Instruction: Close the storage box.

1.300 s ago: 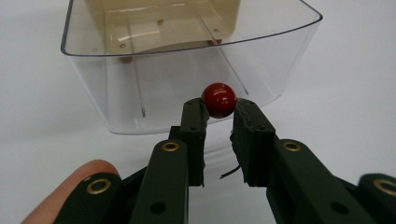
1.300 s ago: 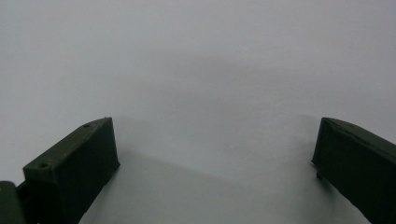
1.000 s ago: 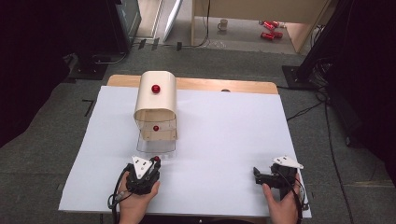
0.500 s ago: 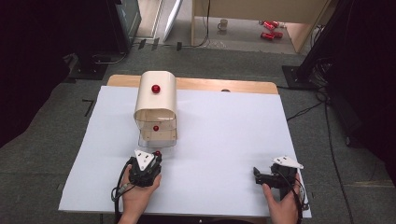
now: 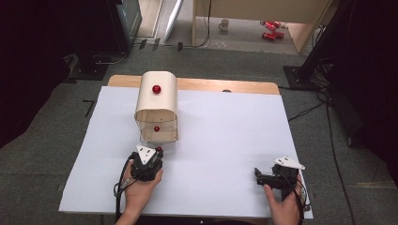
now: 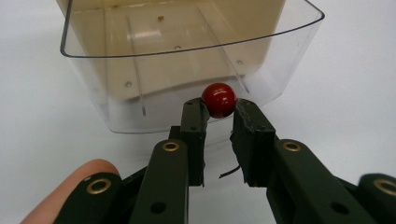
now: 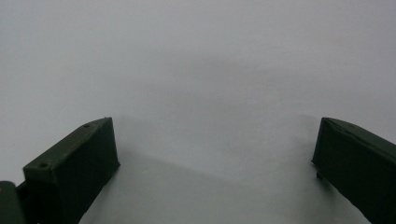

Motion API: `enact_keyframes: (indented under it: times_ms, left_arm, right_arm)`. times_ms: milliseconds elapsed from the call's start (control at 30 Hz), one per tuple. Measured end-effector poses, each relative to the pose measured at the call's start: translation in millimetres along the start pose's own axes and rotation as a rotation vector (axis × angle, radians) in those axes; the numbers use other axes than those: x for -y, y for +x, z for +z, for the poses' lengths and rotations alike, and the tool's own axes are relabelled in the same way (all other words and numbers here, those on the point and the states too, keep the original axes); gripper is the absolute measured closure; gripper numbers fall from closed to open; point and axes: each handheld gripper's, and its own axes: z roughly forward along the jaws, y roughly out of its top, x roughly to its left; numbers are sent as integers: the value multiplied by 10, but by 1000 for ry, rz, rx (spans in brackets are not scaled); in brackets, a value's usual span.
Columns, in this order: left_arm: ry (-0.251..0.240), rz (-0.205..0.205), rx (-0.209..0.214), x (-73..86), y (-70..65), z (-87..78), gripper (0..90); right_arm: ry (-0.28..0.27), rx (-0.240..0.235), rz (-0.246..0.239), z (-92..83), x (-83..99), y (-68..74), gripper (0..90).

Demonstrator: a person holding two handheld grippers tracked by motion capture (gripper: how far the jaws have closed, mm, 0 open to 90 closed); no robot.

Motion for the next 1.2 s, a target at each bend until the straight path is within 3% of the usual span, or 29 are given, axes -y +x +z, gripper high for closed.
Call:
enact_keyframes:
  times_ms: [733,1200]
  left_arm:
    - [-4,-4,-17,-149,38,181,754]
    - [1,4,-24,-154,44,237,754]
  right_arm:
    - [1,0,-1,-1,0,-2,0]
    - [1,0,0,-1,0,-1,0]
